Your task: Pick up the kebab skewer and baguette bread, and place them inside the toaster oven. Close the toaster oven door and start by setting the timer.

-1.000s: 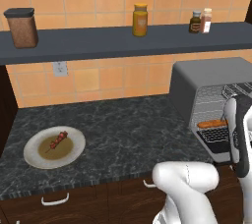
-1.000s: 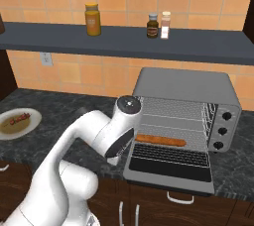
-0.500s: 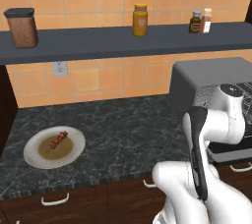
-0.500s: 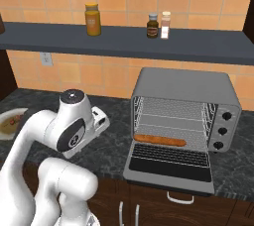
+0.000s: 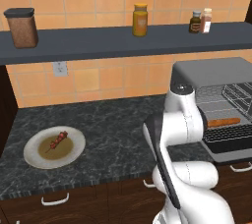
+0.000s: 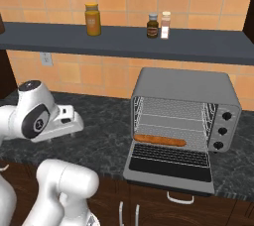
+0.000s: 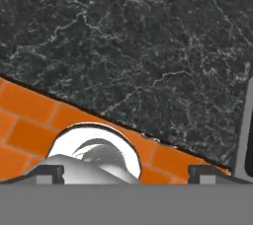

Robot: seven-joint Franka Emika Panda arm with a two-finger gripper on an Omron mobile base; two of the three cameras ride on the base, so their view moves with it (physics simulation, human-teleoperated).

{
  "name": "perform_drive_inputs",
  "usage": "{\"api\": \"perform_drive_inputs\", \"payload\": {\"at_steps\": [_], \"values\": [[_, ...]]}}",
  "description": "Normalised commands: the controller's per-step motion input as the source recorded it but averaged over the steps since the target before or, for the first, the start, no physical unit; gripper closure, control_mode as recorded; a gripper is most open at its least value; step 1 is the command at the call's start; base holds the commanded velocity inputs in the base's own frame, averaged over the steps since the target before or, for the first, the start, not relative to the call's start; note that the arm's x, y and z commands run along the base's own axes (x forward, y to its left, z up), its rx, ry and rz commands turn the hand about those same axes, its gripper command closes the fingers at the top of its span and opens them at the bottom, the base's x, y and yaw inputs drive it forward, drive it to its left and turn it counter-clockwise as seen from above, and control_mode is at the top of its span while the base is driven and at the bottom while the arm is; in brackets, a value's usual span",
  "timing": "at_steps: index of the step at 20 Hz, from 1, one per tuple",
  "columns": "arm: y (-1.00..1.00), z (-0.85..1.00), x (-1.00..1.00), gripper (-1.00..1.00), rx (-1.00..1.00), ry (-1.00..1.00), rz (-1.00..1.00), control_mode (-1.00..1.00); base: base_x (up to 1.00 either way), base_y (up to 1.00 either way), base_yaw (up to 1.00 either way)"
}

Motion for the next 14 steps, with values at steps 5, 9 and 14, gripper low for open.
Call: {"api": "perform_drive_inputs", "payload": {"at_steps": [5,9,14], "values": [[0.66,-0.06,0.0,-1.0,0.1,0.0,-0.7,-1.0,0.0,0.0,0.0],[0.74,-0.2,0.0,-1.0,0.0,0.0,-0.71,-1.0,0.0,0.0,0.0],[1.0,-0.18,0.36,-1.0,0.02,0.0,-0.32,-1.0,0.0,0.0,0.0]]}}
